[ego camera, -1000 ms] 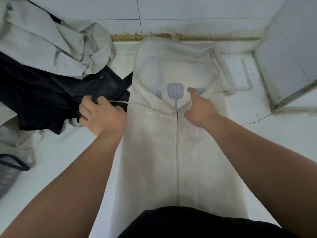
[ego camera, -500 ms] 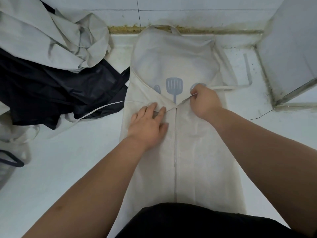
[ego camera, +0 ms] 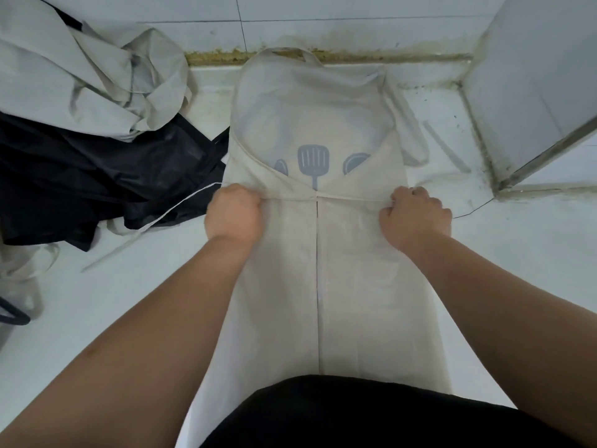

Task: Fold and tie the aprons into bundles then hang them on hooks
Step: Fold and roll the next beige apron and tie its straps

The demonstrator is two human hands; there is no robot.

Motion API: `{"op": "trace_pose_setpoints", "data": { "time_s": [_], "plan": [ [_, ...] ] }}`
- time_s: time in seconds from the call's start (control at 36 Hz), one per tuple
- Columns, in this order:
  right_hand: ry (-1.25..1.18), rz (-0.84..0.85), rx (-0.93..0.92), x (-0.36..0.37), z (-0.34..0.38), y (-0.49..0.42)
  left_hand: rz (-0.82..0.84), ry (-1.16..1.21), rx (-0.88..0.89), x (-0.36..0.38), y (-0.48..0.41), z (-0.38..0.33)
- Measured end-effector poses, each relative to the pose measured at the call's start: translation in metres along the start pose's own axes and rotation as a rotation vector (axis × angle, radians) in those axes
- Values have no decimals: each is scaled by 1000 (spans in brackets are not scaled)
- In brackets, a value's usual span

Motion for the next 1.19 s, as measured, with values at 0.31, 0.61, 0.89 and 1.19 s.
{"op": "trace_pose_setpoints", "data": {
  "time_s": [0.31, 0.61, 0.89, 1.19],
  "plan": [
    [-219, 7, 411, 0, -30, -5, 313, 52, -146, 18, 13, 16],
    [-296, 22, -271, 3, -15, 52, 101, 155, -143, -23, 74, -4],
    [-93, 214, -442, 25, -52, 124, 171, 210, -160, -7, 191, -14],
    [155, 225, -270, 66, -71, 190, 371, -11, -128, 25, 257, -33]
  ]
}}
Point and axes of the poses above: each hand's wrist, its own y-axis away from the middle knuckle, its own x-axis out of the palm, z = x × y, the point moved 3 cm from there along -y, towards the middle knuckle, and after that the axes turned 13 degrees about -y, right-handed, at the moved point
